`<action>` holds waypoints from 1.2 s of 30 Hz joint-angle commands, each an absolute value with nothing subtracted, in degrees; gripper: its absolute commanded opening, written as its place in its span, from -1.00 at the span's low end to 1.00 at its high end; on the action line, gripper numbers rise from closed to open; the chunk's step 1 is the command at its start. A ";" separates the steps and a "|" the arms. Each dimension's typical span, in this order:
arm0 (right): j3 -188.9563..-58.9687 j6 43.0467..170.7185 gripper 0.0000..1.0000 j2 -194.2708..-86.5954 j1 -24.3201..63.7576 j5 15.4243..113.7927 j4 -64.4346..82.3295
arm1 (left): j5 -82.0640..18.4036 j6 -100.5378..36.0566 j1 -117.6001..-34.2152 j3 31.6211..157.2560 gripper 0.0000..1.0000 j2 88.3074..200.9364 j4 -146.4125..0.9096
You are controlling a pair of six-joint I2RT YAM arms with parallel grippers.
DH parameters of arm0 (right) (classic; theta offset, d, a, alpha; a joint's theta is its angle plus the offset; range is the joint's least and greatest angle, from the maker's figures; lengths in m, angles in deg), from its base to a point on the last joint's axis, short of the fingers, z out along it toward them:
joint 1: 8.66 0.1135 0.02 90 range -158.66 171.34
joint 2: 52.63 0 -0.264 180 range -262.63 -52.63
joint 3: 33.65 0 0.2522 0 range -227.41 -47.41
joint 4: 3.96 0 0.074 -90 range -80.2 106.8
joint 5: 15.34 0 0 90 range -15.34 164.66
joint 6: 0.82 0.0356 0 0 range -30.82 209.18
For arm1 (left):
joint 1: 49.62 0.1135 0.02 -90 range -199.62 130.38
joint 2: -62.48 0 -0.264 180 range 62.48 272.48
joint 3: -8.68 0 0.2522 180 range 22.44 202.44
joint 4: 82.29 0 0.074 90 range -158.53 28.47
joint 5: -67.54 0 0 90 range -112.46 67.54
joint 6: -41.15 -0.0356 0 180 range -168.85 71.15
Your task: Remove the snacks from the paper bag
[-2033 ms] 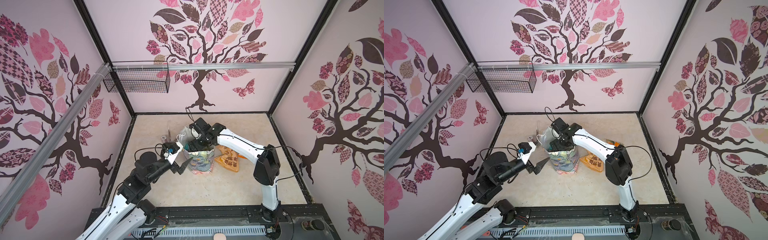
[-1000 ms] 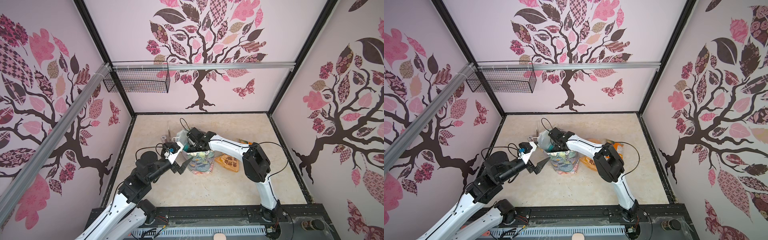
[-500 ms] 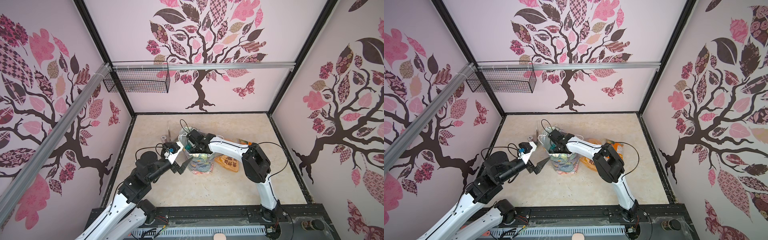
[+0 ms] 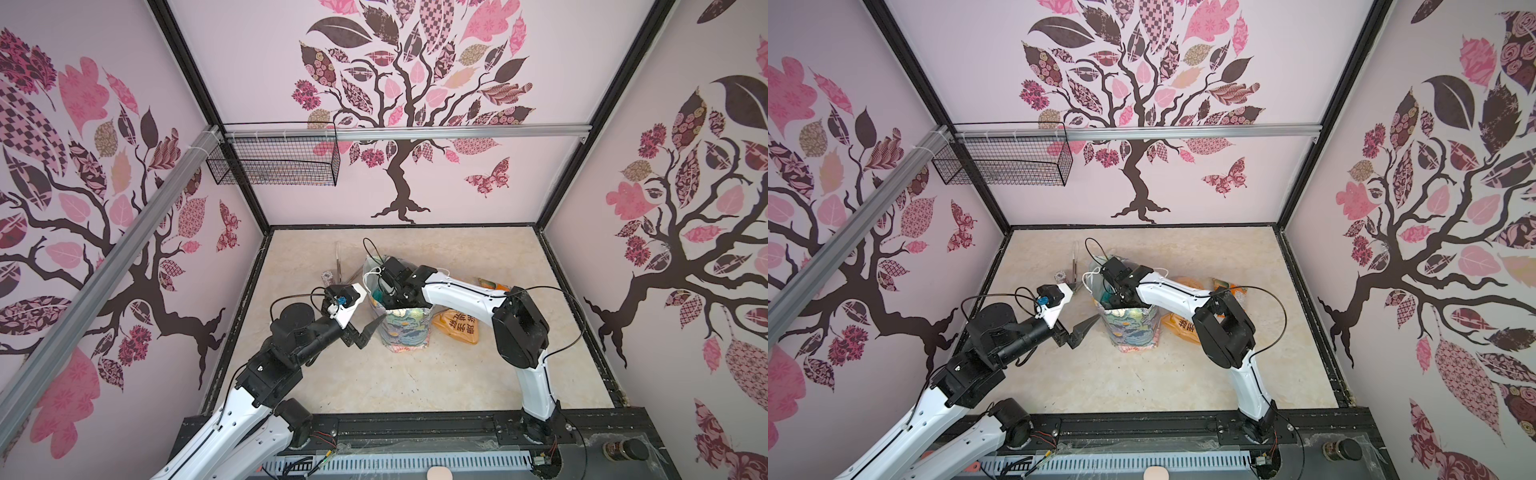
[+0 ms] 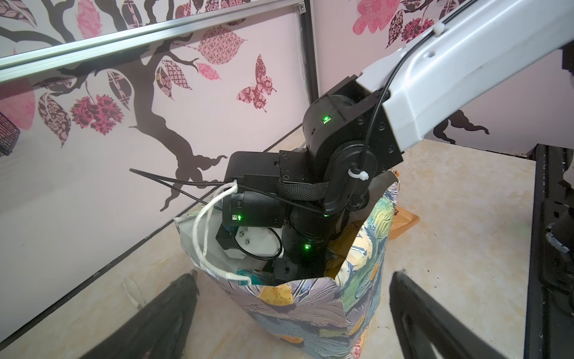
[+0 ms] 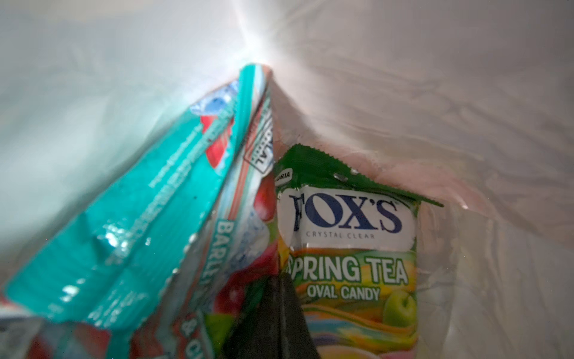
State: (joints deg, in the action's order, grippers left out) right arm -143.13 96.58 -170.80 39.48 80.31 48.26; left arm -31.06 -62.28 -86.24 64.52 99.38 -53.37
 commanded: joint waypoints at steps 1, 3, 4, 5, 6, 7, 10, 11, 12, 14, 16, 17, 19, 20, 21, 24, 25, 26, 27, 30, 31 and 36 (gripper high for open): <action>-144.22 97.26 -1.00 -164.77 39.60 79.91 49.45 | -30.77 -62.37 -86.03 64.78 0.97 98.91 -53.59; -144.18 97.37 -1.00 -164.04 39.61 80.36 48.92 | -30.86 -62.38 -86.05 64.79 0.97 98.86 -53.65; -144.29 97.40 -1.00 -163.83 39.63 80.59 48.80 | -30.77 -62.38 -86.01 64.75 0.96 98.87 -53.59; -144.56 97.37 -1.00 -163.52 39.60 80.78 48.89 | -30.73 -62.39 -86.01 64.70 0.96 98.91 -53.62; -144.92 97.45 -1.00 -163.23 39.59 81.05 48.99 | -30.79 -62.45 -86.01 64.69 0.96 98.91 -53.60; -145.35 97.53 -1.00 -163.00 39.55 81.23 49.07 | -30.75 -62.44 -86.01 64.71 0.97 98.89 -53.59; -146.27 97.44 -1.00 -161.81 39.52 81.78 48.70 | -30.75 -62.36 -86.09 64.76 0.96 98.87 -53.63; -146.58 97.35 -1.00 -161.39 39.51 81.94 48.39 | -30.76 -62.34 -86.05 64.76 0.96 98.87 -53.60; -146.71 97.43 -1.00 -160.91 39.50 82.12 48.18 | -30.73 -62.40 -86.01 64.72 0.97 98.80 -53.56; -146.95 97.41 -1.00 -160.15 39.53 82.22 47.51 | -30.69 -62.47 -86.01 64.71 0.96 98.76 -53.51; -146.64 97.31 -1.00 -159.46 39.58 82.21 46.58 | -30.71 -62.47 -86.05 64.81 0.96 98.66 -53.56; -146.52 97.34 -1.00 -159.15 39.56 82.10 46.14 | -30.69 -62.46 -86.08 64.72 0.97 98.69 -53.51; -146.60 97.34 -1.00 -158.94 39.54 82.13 45.88 | -30.61 -62.51 -86.07 64.74 0.96 98.60 -53.51; -146.70 97.30 -1.00 -158.76 39.52 82.28 45.92 | -30.61 -62.56 -86.07 64.75 0.96 98.60 -53.58; -147.00 97.48 -1.00 -158.51 39.52 82.41 45.92 | -30.54 -62.56 -86.05 64.75 0.97 98.54 -53.49; -147.65 97.69 -1.00 -157.37 39.53 82.40 45.52 | -30.46 -62.54 -86.01 64.71 0.97 98.51 -53.56; -147.62 97.77 -1.00 -156.87 39.57 82.32 45.19 | -30.62 -62.49 -86.01 64.73 0.97 98.59 -53.51; -147.69 97.88 -1.00 -156.33 39.56 82.31 44.68 | -30.69 -62.42 -86.05 64.72 0.97 98.65 -53.52; -147.61 97.91 -1.00 -155.68 39.55 82.16 44.10 | -30.73 -62.40 -86.09 64.76 0.97 98.62 -53.55; -148.08 98.05 -1.00 -154.22 39.54 81.74 42.85 | -30.91 -62.24 -86.01 64.80 0.97 98.87 -53.52; -148.22 98.14 -1.00 -153.83 39.54 81.69 42.41 | -30.91 -62.29 -86.08 64.80 0.97 98.85 -53.51; -148.05 98.09 -1.00 -152.56 39.55 82.03 40.35 | -30.96 -62.36 -86.04 64.80 0.96 98.69 -53.59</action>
State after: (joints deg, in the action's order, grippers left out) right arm -144.88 97.81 -156.92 39.52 81.08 43.95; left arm -30.64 -62.34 -86.24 64.52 99.03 -53.37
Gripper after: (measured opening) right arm 0.047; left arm 0.982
